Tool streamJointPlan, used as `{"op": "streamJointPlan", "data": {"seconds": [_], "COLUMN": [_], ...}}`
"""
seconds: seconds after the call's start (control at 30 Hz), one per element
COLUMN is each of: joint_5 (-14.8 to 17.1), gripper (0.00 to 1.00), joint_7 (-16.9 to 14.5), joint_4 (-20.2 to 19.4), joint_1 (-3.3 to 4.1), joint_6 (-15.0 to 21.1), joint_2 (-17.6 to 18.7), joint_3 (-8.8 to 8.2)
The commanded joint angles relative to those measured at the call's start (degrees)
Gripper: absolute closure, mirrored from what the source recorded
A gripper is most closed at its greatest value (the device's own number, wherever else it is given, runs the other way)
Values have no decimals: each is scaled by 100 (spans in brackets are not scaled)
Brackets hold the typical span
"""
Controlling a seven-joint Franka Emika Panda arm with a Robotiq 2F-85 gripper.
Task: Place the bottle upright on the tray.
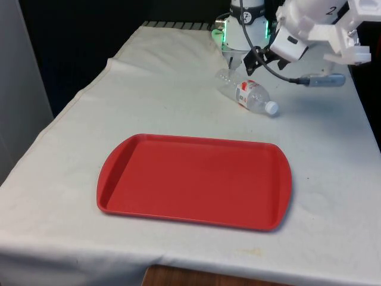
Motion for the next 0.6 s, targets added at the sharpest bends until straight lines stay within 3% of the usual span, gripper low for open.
{"op": "streamJointPlan", "data": {"seconds": [0.0, 0.57], "joint_5": [-34, -126], "gripper": [0, 0], "joint_7": [-17, -63], "joint_4": [29, 235], "joint_1": [0, -6], "joint_6": [-6, -109], "joint_2": [46, 476], "joint_3": [-11, -138]}}
